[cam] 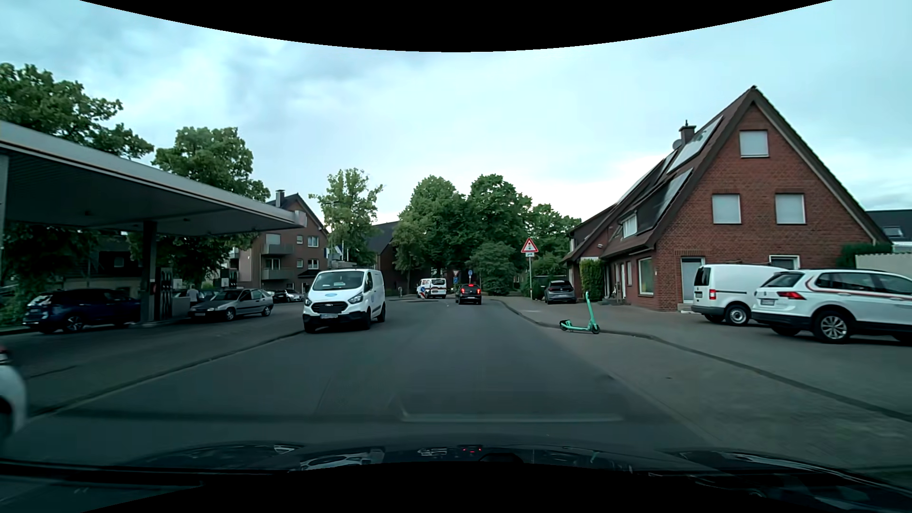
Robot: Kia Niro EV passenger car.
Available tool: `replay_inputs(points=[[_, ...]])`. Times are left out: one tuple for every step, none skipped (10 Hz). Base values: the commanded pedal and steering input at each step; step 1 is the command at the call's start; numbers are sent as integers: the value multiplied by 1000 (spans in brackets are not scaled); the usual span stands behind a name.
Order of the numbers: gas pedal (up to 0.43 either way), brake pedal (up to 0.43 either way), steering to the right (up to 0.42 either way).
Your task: Follow the waypoints while adhering to traffic rules and regulations
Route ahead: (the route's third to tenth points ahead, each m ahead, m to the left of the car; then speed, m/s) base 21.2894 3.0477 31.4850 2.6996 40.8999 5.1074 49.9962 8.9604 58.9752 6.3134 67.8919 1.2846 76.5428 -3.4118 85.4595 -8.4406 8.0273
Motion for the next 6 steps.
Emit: replay_inputs(points=[[8,0,21],[0,0,20],[0,0,19],[0,0,15],[0,0,11],[8,0,11]])
